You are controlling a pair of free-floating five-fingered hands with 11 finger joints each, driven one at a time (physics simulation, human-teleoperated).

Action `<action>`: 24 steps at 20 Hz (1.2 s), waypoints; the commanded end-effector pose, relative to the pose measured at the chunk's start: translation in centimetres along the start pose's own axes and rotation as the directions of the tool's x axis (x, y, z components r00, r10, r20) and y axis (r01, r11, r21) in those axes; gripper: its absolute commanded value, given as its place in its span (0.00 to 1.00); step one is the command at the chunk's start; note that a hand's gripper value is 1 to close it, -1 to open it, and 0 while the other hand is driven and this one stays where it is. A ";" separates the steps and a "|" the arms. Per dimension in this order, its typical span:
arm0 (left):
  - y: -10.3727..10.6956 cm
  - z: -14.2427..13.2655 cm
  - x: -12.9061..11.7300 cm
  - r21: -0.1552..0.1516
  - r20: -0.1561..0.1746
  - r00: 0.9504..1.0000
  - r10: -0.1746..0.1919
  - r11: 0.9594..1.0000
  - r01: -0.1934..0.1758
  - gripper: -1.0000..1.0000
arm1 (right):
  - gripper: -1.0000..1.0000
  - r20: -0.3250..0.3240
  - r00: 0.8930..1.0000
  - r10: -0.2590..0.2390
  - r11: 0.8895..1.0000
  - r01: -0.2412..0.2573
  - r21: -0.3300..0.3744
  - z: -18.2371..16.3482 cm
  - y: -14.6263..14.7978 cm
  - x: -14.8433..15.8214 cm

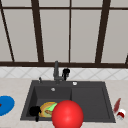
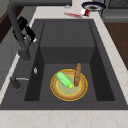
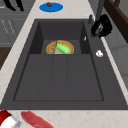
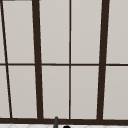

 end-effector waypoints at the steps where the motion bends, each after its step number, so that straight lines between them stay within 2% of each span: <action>1: 0.0 0.0 0.0 0.000 0.000 1.000 0.000 1.000 0.000 0.50 | 1.00 -0.052 0.998 0.043 0.999 -0.041 0.024 0.6 -1.7 2.4; 5: 0.0 0.0 0.0 0.000 0.000 1.000 0.000 1.000 0.000 0.50 | 1.00 -0.131 0.987 0.097 0.995 -0.091 0.051 0.5 -1.9 3.9; 11: 0.0 0.0 0.0 0.000 0.000 1.000 0.000 1.000 0.000 0.50 | 1.00 -0.218 0.958 0.183 0.980 -0.162 0.112 -0.6 -1.9 5.1; 22: 0.0 0.0 0.0 0.000 0.000 1.000 0.000 1.000 0.000 0.50 | 1.00 -0.197 0.963 0.183 0.980 -0.162 0.115 -0.4 -2.0 5.3; 24: 0.0 0.0 0.0 0.000 0.000 1.000 0.000 1.000 0.000 0.50 | 1.00 -0.216 0.957 0.196 0.979 -0.180 0.092 -0.2 -1.7 6.0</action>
